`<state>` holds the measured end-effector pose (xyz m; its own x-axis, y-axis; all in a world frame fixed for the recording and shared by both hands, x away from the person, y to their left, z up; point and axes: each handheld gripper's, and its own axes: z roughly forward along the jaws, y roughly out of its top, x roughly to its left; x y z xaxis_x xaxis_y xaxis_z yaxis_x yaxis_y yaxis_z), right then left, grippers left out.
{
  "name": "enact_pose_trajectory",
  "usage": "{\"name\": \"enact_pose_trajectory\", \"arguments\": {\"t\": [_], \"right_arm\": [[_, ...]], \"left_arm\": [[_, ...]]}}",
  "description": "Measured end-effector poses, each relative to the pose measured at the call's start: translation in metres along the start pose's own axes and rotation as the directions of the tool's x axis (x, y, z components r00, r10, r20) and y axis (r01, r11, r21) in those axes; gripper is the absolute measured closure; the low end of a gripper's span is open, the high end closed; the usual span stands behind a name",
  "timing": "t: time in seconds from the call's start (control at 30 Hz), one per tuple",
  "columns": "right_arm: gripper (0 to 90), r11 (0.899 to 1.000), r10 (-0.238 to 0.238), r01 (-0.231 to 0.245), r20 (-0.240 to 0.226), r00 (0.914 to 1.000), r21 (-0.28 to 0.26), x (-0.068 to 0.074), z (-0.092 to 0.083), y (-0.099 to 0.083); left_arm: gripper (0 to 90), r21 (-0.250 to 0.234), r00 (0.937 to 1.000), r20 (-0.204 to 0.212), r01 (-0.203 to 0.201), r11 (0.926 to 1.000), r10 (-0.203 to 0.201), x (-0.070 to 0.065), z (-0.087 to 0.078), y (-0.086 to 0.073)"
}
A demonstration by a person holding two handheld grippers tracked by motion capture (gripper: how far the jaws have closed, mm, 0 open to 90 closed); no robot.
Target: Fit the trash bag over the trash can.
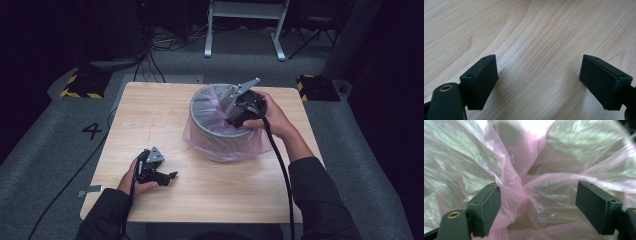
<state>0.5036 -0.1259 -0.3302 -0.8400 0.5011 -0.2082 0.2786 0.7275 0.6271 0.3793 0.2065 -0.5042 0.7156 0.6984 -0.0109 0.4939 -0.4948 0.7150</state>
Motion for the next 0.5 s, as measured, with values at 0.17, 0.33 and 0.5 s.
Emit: {"name": "enact_pose_trajectory", "arguments": {"t": [0.17, 0.33, 0.5], "right_arm": [[20.9, 0.995, 0.072, -0.071, 0.004, 0.9974, -0.074, -0.004, -0.011, -0.003], [20.0, 0.985, 0.109, -0.107, 0.003, 0.9941, -0.138, -0.006, -0.023, -0.007], [20.0, 0.973, 0.125, -0.122, 0.005, 0.9921, -0.195, -0.003, -0.036, -0.011]], "left_arm": [[15.1, 0.000, 1.0000, 0.000, 0.000, 1.0000, 0.000, 0.000, 0.000, 0.000], [15.1, 0.000, 1.0000, -0.001, 0.000, 1.0000, 0.000, 0.000, 0.000, 0.000], [15.1, 0.000, 1.0000, 0.000, 0.000, 1.0000, 0.000, 0.000, 0.000, 0.000]]}}
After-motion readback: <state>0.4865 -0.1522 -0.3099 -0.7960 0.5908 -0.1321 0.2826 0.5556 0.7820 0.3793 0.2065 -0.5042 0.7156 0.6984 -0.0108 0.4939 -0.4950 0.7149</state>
